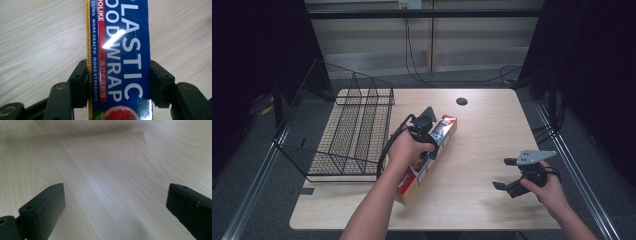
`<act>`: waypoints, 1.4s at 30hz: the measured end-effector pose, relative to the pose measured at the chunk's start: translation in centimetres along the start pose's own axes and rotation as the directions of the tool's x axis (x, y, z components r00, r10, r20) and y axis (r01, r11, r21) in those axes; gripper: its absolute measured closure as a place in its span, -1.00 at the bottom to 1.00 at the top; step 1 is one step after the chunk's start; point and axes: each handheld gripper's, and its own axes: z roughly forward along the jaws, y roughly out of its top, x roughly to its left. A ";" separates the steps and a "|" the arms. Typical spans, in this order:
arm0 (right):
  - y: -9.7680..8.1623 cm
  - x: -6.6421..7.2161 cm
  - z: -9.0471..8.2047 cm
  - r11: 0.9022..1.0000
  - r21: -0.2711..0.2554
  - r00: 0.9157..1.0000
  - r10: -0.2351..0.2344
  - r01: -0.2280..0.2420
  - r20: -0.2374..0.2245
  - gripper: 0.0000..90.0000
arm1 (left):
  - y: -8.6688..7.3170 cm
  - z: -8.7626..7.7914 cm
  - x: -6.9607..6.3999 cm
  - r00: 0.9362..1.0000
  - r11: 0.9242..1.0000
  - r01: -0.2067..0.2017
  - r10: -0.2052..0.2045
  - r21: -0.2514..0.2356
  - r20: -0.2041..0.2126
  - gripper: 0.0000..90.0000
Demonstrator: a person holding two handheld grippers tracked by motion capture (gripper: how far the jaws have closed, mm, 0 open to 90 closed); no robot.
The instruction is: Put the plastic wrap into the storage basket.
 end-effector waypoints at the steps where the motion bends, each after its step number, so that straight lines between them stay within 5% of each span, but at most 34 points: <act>1: 0.0 0.0 0.0 1.000 -0.001 1.000 0.001 -0.001 0.001 -0.95 | 0.0 -0.1 0.0 1.000 1.000 -0.001 0.001 0.001 0.000 -0.05; 17: 0.0 0.1 0.2 1.000 0.008 1.000 -0.004 0.004 -0.001 -0.95 | 0.3 -2.3 0.6 1.000 1.000 0.013 -0.013 0.006 0.001 -0.04; 42: 0.0 0.1 0.3 1.000 0.010 1.000 -0.011 0.011 -0.009 -0.95 | 1.1 -6.0 2.1 0.995 0.995 0.097 -0.097 -0.009 -0.024 -0.04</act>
